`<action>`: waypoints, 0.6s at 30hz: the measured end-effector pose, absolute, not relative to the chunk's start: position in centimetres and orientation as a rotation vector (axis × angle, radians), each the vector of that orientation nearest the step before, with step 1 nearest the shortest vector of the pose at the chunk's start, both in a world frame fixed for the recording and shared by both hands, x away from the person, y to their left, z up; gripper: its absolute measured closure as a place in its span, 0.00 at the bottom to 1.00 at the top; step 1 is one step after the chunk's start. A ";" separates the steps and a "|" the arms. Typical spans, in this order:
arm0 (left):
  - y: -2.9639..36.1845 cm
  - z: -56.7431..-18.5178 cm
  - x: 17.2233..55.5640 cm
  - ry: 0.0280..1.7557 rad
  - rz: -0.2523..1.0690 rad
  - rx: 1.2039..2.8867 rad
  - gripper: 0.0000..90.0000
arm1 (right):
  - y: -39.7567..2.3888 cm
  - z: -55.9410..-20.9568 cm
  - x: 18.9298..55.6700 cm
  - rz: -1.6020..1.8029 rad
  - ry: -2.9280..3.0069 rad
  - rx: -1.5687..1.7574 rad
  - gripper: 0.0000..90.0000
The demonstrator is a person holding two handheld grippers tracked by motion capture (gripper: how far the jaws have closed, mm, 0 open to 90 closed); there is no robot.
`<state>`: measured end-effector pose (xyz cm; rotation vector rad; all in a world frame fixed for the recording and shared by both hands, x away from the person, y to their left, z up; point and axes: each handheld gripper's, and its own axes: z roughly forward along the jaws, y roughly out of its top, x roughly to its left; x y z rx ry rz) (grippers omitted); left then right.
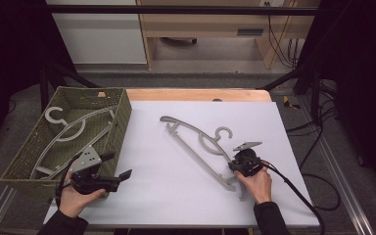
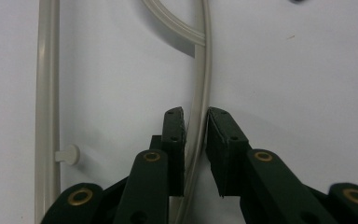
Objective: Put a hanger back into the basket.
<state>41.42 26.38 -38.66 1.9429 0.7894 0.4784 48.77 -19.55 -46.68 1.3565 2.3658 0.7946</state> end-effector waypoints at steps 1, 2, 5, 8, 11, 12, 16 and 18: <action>26.4 -38.7 41.4 0.789 0.479 1.944 0.15 | -19.5 -46.6 48.8 0.794 2.364 1.365 0.86; 26.4 -38.7 41.4 0.789 0.480 1.944 0.15 | -19.6 -46.6 48.8 0.794 2.365 1.364 0.86; 26.4 -38.6 41.4 0.788 0.481 1.945 0.15 | -19.6 -46.5 48.8 0.802 2.374 1.379 0.87; 26.5 -38.6 41.4 0.791 0.482 1.940 0.15 | -19.8 -46.4 48.7 0.800 2.399 1.376 0.89; 26.5 -38.5 41.3 0.790 0.483 1.939 0.15 | -19.9 -46.3 48.4 0.799 2.443 1.352 0.91; 26.5 -38.5 41.3 0.790 0.483 1.938 0.15 | -20.0 -46.3 48.4 0.822 2.453 1.346 0.91; 26.4 -38.5 41.3 0.787 0.481 1.943 0.15 | -20.0 -46.4 48.2 0.821 2.452 1.339 0.90; 26.5 -38.5 41.2 0.785 0.481 1.944 0.15 | -20.1 -46.4 48.1 0.833 2.445 1.344 0.88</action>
